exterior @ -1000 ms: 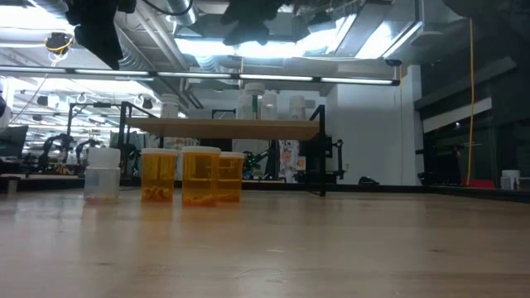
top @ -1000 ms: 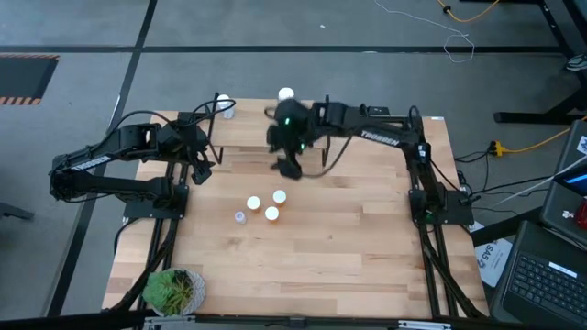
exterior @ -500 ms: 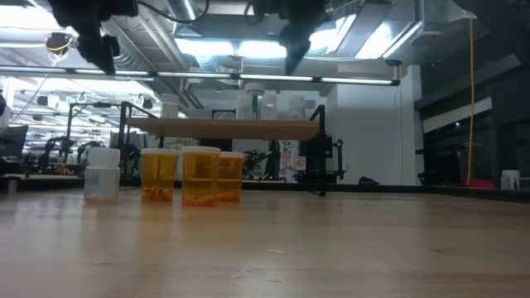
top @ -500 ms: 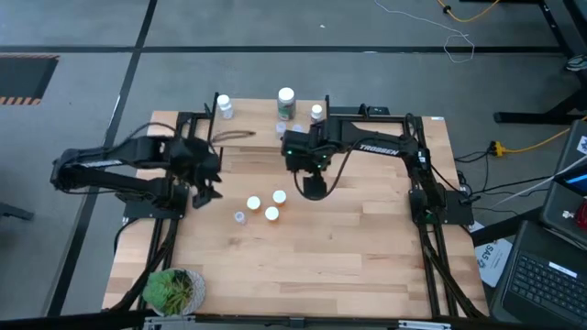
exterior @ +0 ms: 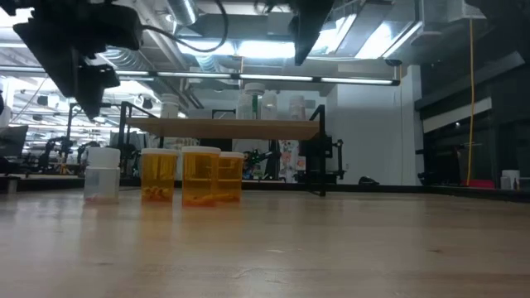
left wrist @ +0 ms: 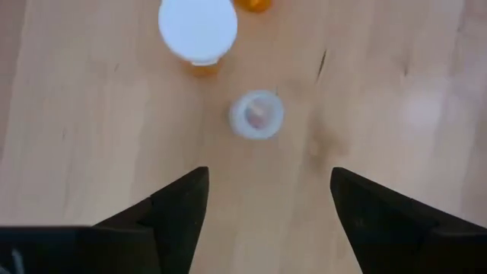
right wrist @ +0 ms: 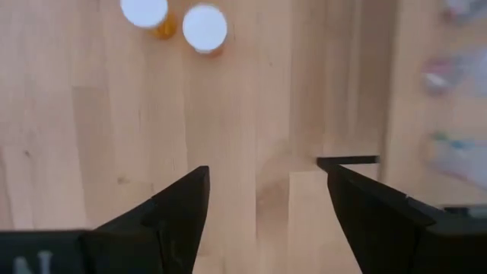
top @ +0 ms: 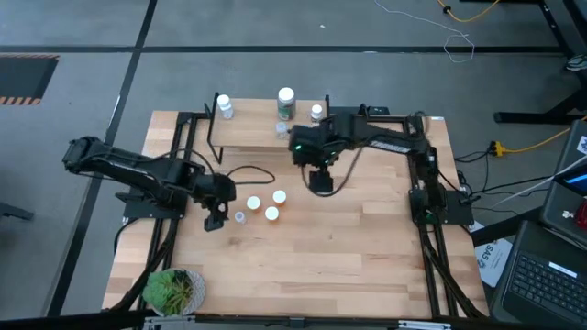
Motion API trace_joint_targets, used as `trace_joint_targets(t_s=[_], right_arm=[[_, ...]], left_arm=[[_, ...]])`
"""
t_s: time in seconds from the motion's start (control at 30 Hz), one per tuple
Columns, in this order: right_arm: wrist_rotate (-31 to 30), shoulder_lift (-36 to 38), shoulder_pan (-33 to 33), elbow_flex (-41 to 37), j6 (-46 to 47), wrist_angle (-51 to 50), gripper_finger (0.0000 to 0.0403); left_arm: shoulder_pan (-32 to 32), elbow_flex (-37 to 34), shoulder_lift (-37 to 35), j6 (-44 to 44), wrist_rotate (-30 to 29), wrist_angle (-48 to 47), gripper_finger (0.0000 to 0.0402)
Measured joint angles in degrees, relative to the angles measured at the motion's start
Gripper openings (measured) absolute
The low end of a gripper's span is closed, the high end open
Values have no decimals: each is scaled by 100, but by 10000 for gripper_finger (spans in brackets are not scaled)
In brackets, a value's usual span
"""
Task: Pick and place medicine bottles onto shelf by color
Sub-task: Put the transparent pill bottle on the shelf
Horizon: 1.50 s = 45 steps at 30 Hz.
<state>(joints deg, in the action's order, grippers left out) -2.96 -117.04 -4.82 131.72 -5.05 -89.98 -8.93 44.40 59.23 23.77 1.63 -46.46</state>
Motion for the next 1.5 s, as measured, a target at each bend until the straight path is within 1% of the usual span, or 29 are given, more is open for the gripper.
trace_joint_targets(t_s=[0.23,0.37,0.43,0.5,0.73,0.83,0.93,1.1,1.2,1.3,1.4,1.5], right_arm=[[-2,990,13,-21,165,3,268],[-4,1614,60,-542,191,82,268],[-2,1983,61,-1037,339,380,268],[-4,2418,56,-1699,496,828,268],[-1,4109,59,-4460,1281,2530,268],[-4,4739,59,-5539,1669,3271,268],[-2,5251,57,-6524,1974,4199,268],[55,5830,57,-7999,2047,5905,268],[135,6004,57,-8659,2261,6802,268],[256,6054,57,-9122,2494,7426,268],[304,6053,58,-9411,2701,7787,268],[306,6047,57,-9619,2864,7999,268]], left_arm=[[-125,0,478,13,-435,401,270],[-127,0,817,13,-438,717,270],[-139,0,956,13,-432,725,270],[-143,1,1109,13,-428,740,270],[-245,2,1365,8,-572,747,270],[-251,2,1367,-13,-656,785,270],[-251,2,1437,-12,-668,963,270],[-251,4,1780,-13,-669,1109,270],[-251,2,1988,-14,-668,1145,270],[-251,2,2131,-14,-703,1151,270],[-251,2,2155,-32,-707,1155,269],[-251,2,2154,-30,-708,1164,255]])
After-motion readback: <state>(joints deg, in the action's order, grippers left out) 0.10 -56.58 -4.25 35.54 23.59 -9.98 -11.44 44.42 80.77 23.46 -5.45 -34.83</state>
